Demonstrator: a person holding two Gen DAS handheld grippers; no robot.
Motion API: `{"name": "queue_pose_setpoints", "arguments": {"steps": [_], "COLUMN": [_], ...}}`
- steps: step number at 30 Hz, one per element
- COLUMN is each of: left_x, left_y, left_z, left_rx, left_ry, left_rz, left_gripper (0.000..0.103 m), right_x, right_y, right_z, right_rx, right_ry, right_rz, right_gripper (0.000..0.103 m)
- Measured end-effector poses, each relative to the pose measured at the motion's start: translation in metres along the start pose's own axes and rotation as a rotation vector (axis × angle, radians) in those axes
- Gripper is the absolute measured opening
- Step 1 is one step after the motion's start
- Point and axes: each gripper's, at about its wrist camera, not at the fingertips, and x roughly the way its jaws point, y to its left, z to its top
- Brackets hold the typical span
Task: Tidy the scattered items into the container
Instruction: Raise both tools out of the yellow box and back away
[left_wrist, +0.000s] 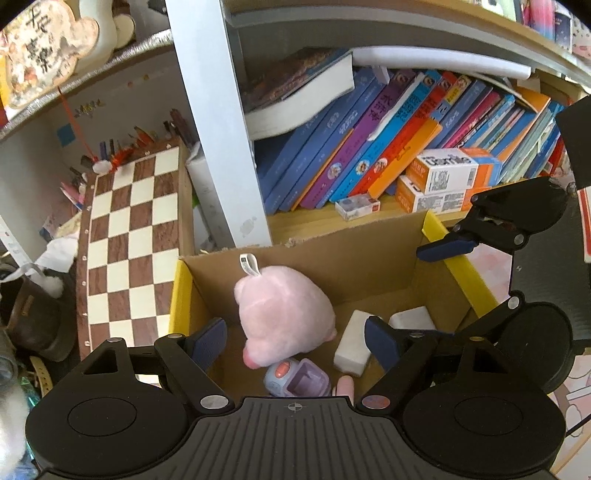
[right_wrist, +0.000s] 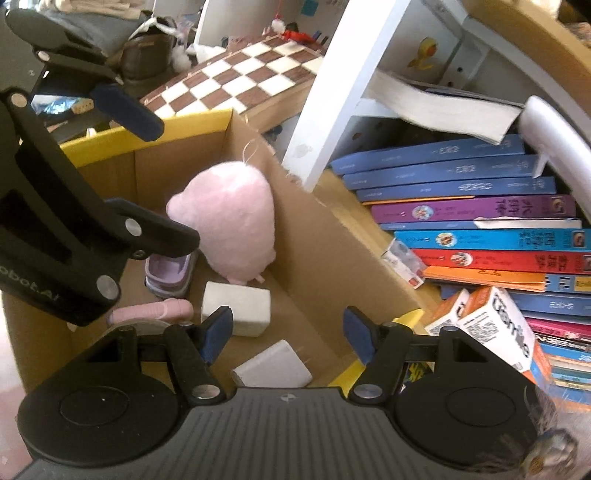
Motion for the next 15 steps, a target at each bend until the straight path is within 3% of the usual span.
{"name": "queue_pose_setpoints", "arguments": {"steps": [11, 15], "left_x": [-0.046, -0.068], "left_y": [-0.002, -0.006], "left_z": [0.001, -0.002], "left_rx": [-0.02, -0.02], "left_ry": [-0.077, -0.12], "left_rz": [0.005, 0.003], "left_gripper": [0.085, 0.09], "right_x": [-0.052, -0.075], "right_y": [0.004, 0.005], "right_z": [-0.001, -0.002], "right_rx": [0.033, 0.064], "right_ry": [-0.079, -0.118], "right_rz": [-0.03, -0.044], "right_gripper": [0.065, 0.068]}}
